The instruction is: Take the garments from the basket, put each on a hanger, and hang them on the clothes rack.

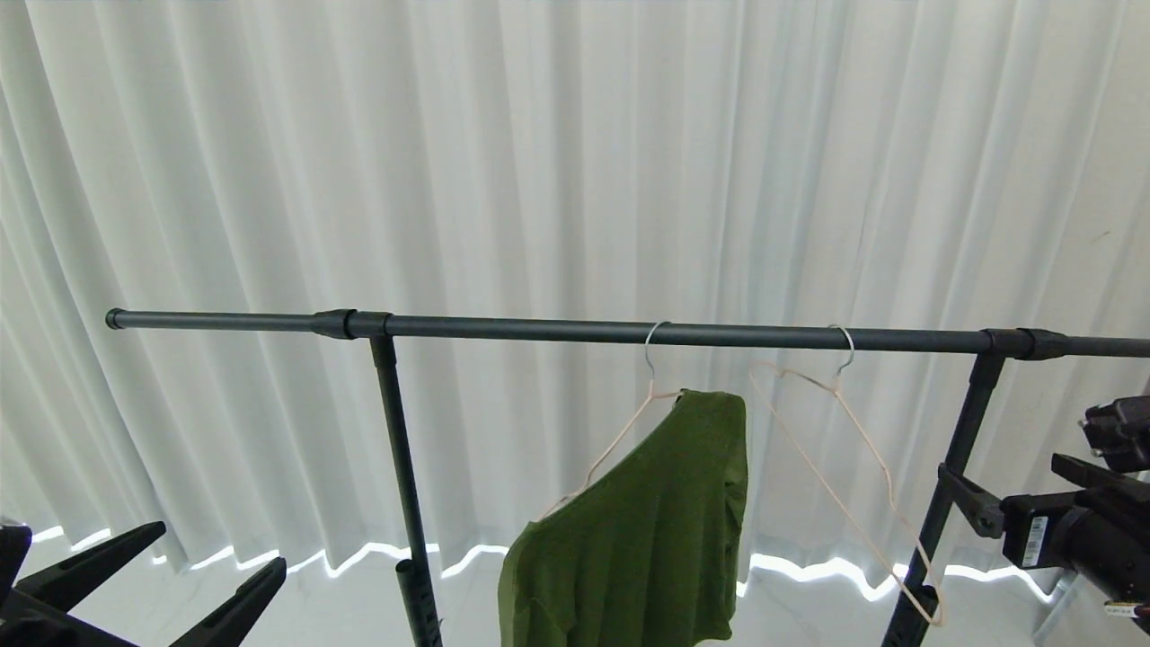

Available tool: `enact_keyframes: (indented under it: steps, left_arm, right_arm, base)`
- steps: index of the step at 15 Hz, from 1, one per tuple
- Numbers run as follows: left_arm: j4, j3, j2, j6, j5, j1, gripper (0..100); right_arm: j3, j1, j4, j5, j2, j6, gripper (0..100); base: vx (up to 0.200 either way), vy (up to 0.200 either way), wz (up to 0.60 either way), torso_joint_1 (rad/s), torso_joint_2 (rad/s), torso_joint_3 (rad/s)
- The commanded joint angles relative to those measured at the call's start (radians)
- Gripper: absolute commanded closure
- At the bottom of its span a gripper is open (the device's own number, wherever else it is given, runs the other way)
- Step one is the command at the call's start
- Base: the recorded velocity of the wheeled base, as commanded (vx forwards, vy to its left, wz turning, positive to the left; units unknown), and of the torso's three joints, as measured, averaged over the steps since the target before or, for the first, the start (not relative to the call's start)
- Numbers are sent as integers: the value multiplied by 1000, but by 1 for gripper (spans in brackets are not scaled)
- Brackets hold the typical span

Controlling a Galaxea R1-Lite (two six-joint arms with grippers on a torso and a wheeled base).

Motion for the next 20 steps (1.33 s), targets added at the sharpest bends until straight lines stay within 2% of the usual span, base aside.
enact_keyframes:
  steps: [1,2,6,15,20]
  left_arm:
    - [1,-3,24,0,1,17,0]
    - [1,-5,24,0,0,31,0]
    - [1,17,26,1,1,35,0]
    - [1,31,41,3,-5,40,0]
    - [1,34,41,9,-5,38,0]
  right_arm:
    - [17,-11,-2,0,15,3,0]
    - [21,-13,-2,0,21,3,0]
    - [40,-16,-2,0,70,-3,0]
    - [44,-19,-2,0,124,-5,0]
    - [44,-20,-2,0,135,-5,0]
  base:
    - [0,0,0,0,0,0]
    - [0,0,0,0,0,0]
    - [-200,0,0,8,5,4]
    - [0,0,0,0,0,0]
    - [0,0,0,-193,419,215]
